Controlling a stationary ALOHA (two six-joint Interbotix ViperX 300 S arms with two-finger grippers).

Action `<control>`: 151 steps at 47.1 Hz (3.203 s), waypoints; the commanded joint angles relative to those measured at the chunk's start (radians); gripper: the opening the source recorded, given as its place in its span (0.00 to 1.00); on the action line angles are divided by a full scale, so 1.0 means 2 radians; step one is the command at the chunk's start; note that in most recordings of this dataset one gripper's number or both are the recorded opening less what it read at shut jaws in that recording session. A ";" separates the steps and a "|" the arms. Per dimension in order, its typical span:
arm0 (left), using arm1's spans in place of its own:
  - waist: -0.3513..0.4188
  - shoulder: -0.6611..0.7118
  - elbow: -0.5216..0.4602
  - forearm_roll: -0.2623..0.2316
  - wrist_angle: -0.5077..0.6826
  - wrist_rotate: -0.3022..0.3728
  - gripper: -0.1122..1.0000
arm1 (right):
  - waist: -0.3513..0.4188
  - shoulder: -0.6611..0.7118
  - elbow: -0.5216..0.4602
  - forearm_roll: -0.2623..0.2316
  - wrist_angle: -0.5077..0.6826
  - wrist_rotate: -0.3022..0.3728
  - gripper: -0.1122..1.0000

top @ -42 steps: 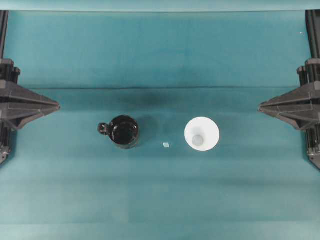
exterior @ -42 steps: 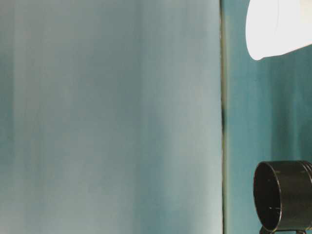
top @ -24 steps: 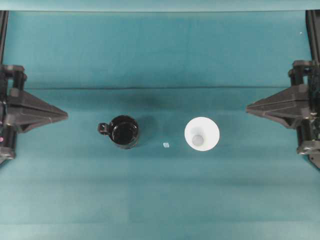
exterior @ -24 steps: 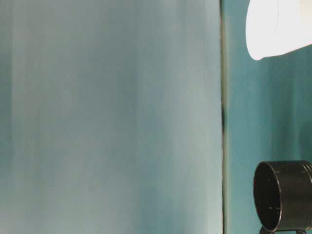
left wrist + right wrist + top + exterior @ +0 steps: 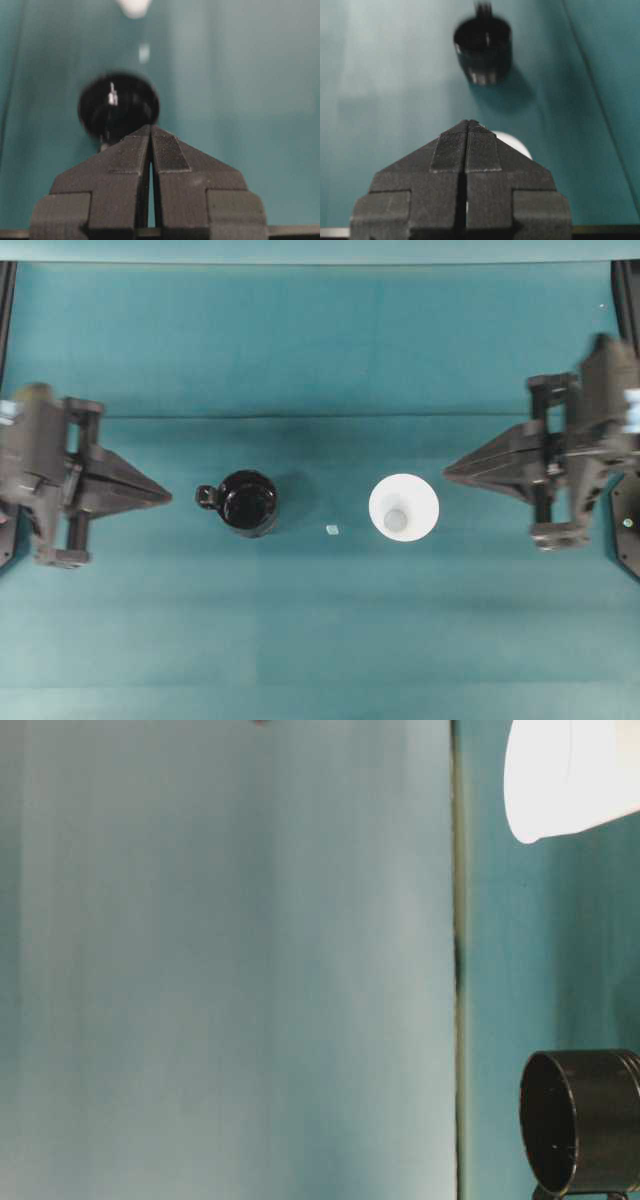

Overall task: Put a paper cup into the cup holder on your left arm.
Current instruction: 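Move the left gripper toward the black mug's handle, then close the left gripper on the black mug's handle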

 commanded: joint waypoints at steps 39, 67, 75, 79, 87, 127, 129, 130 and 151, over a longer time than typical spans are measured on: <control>0.018 0.086 -0.013 0.002 0.024 0.035 0.13 | -0.002 0.028 -0.044 -0.007 0.058 0.005 0.05; 0.037 0.133 0.002 0.002 -0.042 0.051 0.97 | -0.002 0.028 -0.048 -0.007 0.088 0.006 0.05; 0.041 0.166 -0.007 0.002 -0.057 0.063 0.94 | -0.002 0.028 -0.048 -0.007 0.092 0.006 0.05; 0.045 0.173 -0.008 0.002 -0.061 0.064 0.94 | -0.002 0.028 -0.048 -0.007 0.092 0.006 0.05; 0.058 0.182 -0.005 0.002 -0.081 0.066 0.94 | -0.002 0.028 -0.048 -0.007 0.092 0.006 0.05; 0.063 0.246 -0.005 0.002 -0.131 0.064 0.93 | -0.002 0.029 -0.052 -0.007 0.092 0.006 0.05; 0.062 0.248 -0.004 0.002 -0.131 0.064 0.93 | -0.002 0.029 -0.052 -0.007 0.092 0.006 0.05; 0.062 0.249 -0.004 0.002 -0.131 0.064 0.93 | -0.002 0.029 -0.052 -0.007 0.092 0.006 0.05; 0.063 0.250 -0.004 0.002 -0.130 0.064 0.36 | 0.000 0.029 -0.054 -0.007 0.092 0.006 0.05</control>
